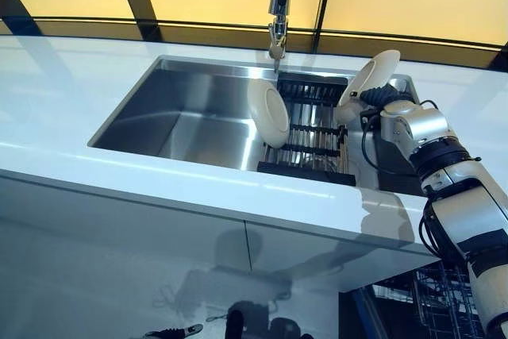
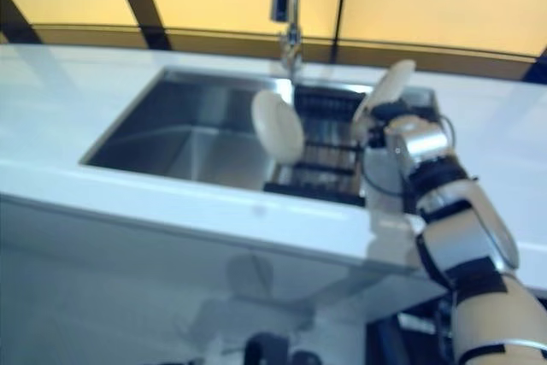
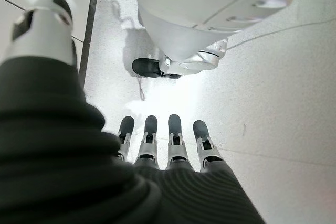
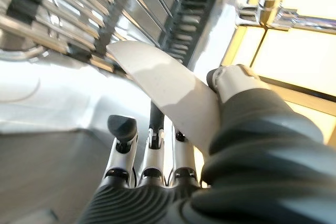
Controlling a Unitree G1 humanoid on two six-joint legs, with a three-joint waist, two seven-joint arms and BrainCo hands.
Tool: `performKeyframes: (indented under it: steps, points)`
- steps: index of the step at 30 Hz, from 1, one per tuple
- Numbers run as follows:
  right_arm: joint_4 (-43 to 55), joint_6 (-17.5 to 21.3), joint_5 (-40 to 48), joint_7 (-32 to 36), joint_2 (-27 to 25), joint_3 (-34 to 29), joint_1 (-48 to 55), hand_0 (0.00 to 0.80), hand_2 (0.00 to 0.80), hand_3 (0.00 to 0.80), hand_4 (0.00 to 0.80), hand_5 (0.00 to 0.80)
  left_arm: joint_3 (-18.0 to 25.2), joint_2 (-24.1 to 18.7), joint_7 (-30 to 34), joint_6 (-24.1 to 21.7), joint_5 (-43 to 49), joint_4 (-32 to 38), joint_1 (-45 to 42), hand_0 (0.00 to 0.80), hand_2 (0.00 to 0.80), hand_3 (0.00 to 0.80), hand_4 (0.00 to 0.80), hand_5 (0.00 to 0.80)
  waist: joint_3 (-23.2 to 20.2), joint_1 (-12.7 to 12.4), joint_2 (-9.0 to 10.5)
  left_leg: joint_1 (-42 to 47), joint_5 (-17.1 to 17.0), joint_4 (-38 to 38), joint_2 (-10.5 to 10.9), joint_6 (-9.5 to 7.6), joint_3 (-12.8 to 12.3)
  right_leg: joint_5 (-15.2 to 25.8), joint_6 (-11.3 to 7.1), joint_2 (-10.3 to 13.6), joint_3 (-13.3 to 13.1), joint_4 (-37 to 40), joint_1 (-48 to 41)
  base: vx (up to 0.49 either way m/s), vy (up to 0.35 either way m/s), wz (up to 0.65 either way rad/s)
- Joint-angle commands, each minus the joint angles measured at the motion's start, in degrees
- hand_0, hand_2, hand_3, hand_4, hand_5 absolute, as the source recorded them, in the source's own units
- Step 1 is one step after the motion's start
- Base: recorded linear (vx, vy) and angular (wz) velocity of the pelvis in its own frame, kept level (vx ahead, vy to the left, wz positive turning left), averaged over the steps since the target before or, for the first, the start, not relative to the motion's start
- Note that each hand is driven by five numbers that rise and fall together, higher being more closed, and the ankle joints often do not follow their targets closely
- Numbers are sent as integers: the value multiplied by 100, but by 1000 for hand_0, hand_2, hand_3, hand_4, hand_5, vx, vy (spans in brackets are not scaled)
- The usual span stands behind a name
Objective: Take plates into dishwasher
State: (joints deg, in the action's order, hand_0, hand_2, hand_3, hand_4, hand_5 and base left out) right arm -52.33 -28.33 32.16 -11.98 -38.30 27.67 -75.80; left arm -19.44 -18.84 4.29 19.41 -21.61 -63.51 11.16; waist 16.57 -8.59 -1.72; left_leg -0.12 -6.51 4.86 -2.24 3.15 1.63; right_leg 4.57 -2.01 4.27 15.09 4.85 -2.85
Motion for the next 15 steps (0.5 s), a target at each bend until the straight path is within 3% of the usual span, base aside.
performKeyframes:
  steps: [1,15]
  points:
    - [265,499,-110,94,-325,483,-695,800,800,800,800,800,-316,-147,94,34,289,-260,-21,0,0,0,0,0,-528,59,347,196,368,14,-37,134,-260,45,-477,528,-141,-61,-21,40,-9,-3]
    - [674,485,-195,412,-335,375,-396,800,800,800,800,800,-278,-142,146,118,510,-403,-131,0,0,0,0,0,-1000,176,502,516,528,14,-23,108,-405,-25,-523,496,-296,15,-307,46,-12,-7]
